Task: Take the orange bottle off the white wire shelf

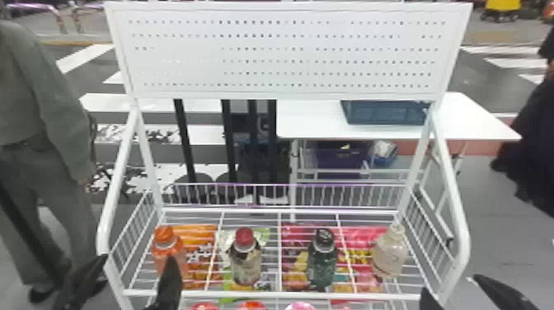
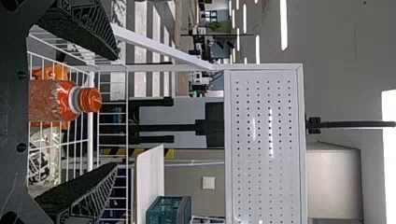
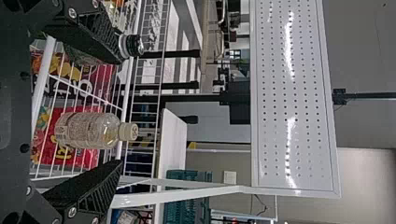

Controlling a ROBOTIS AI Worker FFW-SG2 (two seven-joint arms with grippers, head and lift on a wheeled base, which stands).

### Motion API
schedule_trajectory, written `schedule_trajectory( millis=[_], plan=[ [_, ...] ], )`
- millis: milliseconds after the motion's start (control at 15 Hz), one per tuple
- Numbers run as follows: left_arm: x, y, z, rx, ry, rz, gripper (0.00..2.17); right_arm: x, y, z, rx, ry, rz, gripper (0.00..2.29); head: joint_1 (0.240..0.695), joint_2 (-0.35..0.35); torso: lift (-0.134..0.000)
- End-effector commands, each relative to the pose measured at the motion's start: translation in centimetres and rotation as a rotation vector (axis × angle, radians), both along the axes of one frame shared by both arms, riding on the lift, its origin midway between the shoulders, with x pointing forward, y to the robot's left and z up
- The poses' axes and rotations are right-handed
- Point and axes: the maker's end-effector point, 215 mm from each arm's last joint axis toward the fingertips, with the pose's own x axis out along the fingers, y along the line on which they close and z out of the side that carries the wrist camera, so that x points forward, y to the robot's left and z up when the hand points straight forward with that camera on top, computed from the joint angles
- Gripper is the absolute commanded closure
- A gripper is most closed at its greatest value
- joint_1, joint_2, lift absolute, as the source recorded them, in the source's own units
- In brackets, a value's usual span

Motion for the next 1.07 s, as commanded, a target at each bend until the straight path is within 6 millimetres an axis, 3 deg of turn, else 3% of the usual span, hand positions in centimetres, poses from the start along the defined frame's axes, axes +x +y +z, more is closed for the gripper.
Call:
schedule_trajectory(
  millis=[0,733,1000],
  plan=[
    [0.0,0.0,0.0,0.000,-0.001,0.002,0.09,0.1,0.1,0.1,0.005,-0.003,0.000,0.14,0.499,0.000,0.000],
    [0.2,-0.1,0.0,-0.003,-0.001,0.000,0.09,0.3,0.1,0.2,0.010,-0.006,-0.003,0.14,0.499,0.000,0.000],
    [0.5,-1.0,-3.8,-0.008,0.048,-0.009,0.09,0.3,0.1,0.1,0.013,-0.005,-0.004,0.14,0.499,0.000,0.000]
  ],
)
